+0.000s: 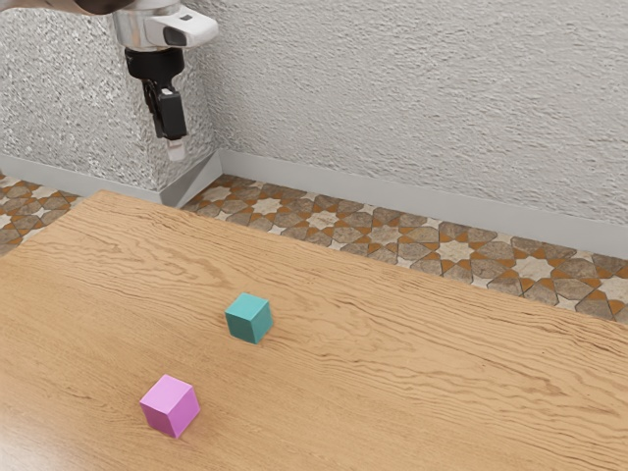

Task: Pick up the blue block with one arm, and put the blue block on the pink block with one arm

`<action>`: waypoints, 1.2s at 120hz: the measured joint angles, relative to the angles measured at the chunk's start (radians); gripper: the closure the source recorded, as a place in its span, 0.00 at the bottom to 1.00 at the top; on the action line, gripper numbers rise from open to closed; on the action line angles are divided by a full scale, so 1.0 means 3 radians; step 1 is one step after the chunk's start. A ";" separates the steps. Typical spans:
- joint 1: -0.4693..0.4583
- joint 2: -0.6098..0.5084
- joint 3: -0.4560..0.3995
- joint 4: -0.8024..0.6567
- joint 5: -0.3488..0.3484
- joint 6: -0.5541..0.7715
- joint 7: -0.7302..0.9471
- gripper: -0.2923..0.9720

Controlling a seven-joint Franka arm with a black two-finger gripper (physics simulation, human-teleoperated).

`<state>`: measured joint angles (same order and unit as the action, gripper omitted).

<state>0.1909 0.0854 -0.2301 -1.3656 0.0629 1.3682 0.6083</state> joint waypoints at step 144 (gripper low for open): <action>-0.0001 -0.0342 -0.0377 -0.2287 -0.0170 0.2083 -0.1821 0.23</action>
<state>0.1906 -0.0171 -0.3433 -2.0519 0.0119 1.9932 0.0621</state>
